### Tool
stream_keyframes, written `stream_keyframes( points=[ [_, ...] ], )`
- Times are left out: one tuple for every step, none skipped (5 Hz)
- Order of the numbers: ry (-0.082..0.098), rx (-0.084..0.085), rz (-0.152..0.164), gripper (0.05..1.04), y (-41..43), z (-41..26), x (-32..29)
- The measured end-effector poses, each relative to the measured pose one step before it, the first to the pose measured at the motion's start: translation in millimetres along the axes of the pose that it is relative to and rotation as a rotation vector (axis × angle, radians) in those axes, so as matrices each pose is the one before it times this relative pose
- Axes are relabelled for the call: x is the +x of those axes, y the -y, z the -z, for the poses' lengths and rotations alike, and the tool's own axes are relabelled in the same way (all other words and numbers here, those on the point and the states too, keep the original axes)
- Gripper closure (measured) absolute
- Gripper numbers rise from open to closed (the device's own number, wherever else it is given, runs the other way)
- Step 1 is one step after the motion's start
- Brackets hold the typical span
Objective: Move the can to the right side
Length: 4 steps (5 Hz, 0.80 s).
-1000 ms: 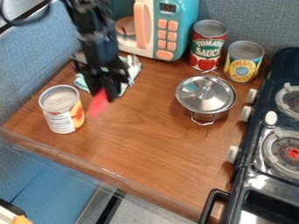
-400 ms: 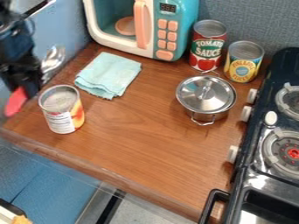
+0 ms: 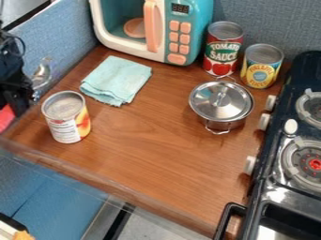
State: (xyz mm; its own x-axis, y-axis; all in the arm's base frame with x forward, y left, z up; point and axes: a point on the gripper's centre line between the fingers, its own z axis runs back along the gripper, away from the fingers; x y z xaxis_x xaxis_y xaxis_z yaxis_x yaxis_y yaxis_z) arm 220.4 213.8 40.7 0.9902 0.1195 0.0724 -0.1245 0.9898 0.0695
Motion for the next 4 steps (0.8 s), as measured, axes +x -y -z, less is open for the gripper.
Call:
stream_keyframes(
  points=[
    [-0.0798, 0.0013, -0.0015, 0.703, 3.73, 21.66, 3.62],
    [-0.0331, -0.0134, 0.0534, 0.703, 22.84, 6.71, 12.90],
    [-0.0080, -0.0100, 0.0730, 0.703, 30.20, 1.80, 9.57],
    [0.0161, 0.0069, 0.0806, 0.703, 35.75, -14.42, 1.86]
  ],
)
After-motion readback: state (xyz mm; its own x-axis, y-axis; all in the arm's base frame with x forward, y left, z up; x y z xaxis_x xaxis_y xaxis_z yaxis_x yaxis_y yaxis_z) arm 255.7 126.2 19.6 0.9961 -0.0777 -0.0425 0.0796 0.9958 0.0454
